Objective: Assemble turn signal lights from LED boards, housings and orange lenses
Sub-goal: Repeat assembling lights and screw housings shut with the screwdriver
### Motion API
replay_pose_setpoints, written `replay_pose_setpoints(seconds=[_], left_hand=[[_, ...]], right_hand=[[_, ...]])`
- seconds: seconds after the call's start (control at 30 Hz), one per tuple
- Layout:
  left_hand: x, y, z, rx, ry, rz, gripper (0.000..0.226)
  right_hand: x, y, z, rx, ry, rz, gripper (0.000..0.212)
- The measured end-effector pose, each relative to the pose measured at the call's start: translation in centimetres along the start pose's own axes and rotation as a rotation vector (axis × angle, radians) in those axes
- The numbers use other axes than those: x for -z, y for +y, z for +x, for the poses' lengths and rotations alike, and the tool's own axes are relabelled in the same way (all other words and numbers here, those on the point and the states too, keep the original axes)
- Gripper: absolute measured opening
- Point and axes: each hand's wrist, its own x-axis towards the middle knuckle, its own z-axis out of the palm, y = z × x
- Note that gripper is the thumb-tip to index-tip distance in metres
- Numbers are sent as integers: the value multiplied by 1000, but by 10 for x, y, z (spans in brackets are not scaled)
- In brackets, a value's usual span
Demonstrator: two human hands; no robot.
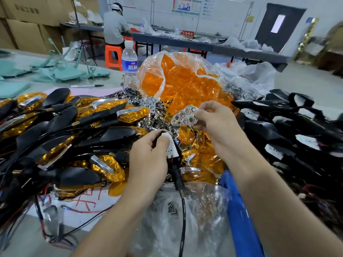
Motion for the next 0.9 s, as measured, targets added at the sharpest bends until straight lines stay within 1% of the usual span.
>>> replay_pose_setpoints(seconds=[0.03, 0.1, 0.17, 0.23, 0.27, 0.37, 0.4, 0.47, 0.53, 0.6, 0.67, 0.73, 0.8, 0.87, 0.9], left_hand=[[-2, -1, -2, -5, 0, -1, 19], [-6, -1, -7, -26, 1, 20, 17], [-9, 0, -11, -61, 0, 66, 19], [-13, 2, -14, -92, 3, 86, 22], [-14, 2, -15, -107, 1, 93, 24], [-16, 6, -17, -154, -7, 127, 27], [-17, 6, -17, -169, -5, 135, 25], [-17, 6, -17, -179, -11, 147, 21], [-19, 3, -17, -157, -28, 144, 18], [-21, 1, -16, -111, -39, 98, 17], [-21, 1, -15, -54, -36, 26, 19], [-20, 3, -14, 11, -26, -45, 19], [-18, 4, -12, 55, -40, -101, 17], [-17, 4, -12, 52, -50, -113, 18], [-16, 4, -12, 36, -48, -96, 19]], right_hand=[[6, 4, -16, -16, 23, 116, 20], [13, 13, -46, -23, -2, 302, 30], [15, 21, -70, -22, -28, 390, 31], [14, 26, -86, -12, -28, 403, 26], [15, 30, -90, 10, -10, 353, 23], [24, 40, -97, 103, 63, 16, 9], [27, 41, -99, 116, 74, -43, 8], [31, 42, -101, 125, 71, -47, 11], [31, 43, -103, 129, 39, 39, 13], [28, 43, -106, 103, -5, 102, 20], [24, 42, -109, 82, -43, 109, 23], [21, 41, -113, 85, -38, 59, 21], [19, 41, -115, 139, -1, -68, 19], [18, 43, -116, 200, 30, -212, 17], [17, 45, -116, 207, 36, -244, 14]])
